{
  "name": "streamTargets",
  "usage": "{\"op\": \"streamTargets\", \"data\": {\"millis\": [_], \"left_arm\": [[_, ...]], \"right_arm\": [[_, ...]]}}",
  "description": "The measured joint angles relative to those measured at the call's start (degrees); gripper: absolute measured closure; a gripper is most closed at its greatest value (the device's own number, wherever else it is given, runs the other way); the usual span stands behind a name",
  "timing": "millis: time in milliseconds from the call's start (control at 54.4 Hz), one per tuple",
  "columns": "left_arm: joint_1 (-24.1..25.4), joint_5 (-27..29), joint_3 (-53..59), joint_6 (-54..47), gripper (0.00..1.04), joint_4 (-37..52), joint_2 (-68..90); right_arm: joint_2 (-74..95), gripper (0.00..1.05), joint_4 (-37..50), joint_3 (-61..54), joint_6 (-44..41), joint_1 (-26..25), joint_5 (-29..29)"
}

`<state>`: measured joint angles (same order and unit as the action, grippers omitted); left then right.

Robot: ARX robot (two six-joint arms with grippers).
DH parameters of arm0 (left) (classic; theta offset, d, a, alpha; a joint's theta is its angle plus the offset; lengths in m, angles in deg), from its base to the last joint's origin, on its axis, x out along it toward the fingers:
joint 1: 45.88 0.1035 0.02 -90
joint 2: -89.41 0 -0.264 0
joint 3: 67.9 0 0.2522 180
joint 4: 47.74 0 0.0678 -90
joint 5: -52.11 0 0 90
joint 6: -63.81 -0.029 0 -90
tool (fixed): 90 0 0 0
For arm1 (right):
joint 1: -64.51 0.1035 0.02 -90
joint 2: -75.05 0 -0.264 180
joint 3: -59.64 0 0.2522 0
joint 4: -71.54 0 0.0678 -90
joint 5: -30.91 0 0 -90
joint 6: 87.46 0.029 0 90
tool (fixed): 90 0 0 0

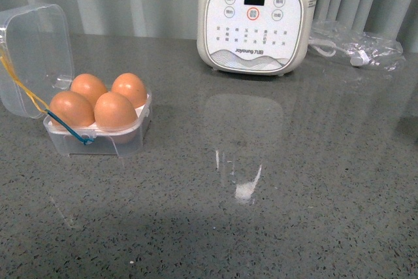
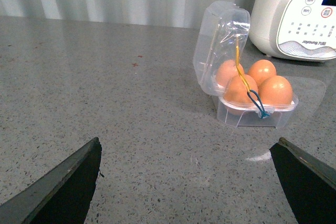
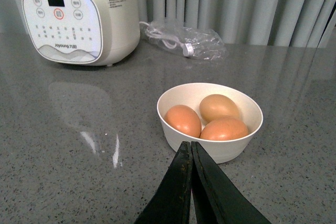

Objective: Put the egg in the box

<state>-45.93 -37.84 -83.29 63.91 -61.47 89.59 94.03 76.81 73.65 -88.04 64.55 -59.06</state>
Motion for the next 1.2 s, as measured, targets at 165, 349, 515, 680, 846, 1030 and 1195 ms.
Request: {"op": "streamTargets", "data": {"millis": [165, 349, 515, 680, 846, 1030, 1195], "left_arm": [[0.0, 0.0, 0.0, 0.02, 0.07, 0.0, 0.0], [0.0, 0.0, 0.0, 0.02, 0.07, 0.0, 0.0], [0.0, 0.0, 0.0, 0.0, 0.07, 0.0, 0.0], [0.0, 0.0, 0.0, 0.02, 0.07, 0.0, 0.0], [0.0, 0.0, 0.0, 0.02, 0.07, 0.0, 0.0], [0.0, -0.02, 0.0, 0.0, 0.07, 0.0, 0.0], [0.0, 0.0, 0.0, 0.0, 0.07, 0.0, 0.0]], "right_arm": [[-3.41, 1.01, -3.17, 0.0, 0.0, 0.0, 0.02], [-5.88, 1.01, -5.81, 0.0, -0.02, 0.0, 0.02], [-8.0, 1.01, -7.85, 0.0, 0.0, 0.0, 0.02], [-15.37, 1.01, -17.35, 0.02, -0.02, 0.0, 0.09], [-18.73, 1.01, -18.97, 0.02, -0.02, 0.0, 0.04], [-18.73, 0.96, -18.99, 0.02, -0.04, 0.0, 0.04], [-18.73, 0.69, -18.99, 0.02, -0.02, 0.0, 0.04]]}}
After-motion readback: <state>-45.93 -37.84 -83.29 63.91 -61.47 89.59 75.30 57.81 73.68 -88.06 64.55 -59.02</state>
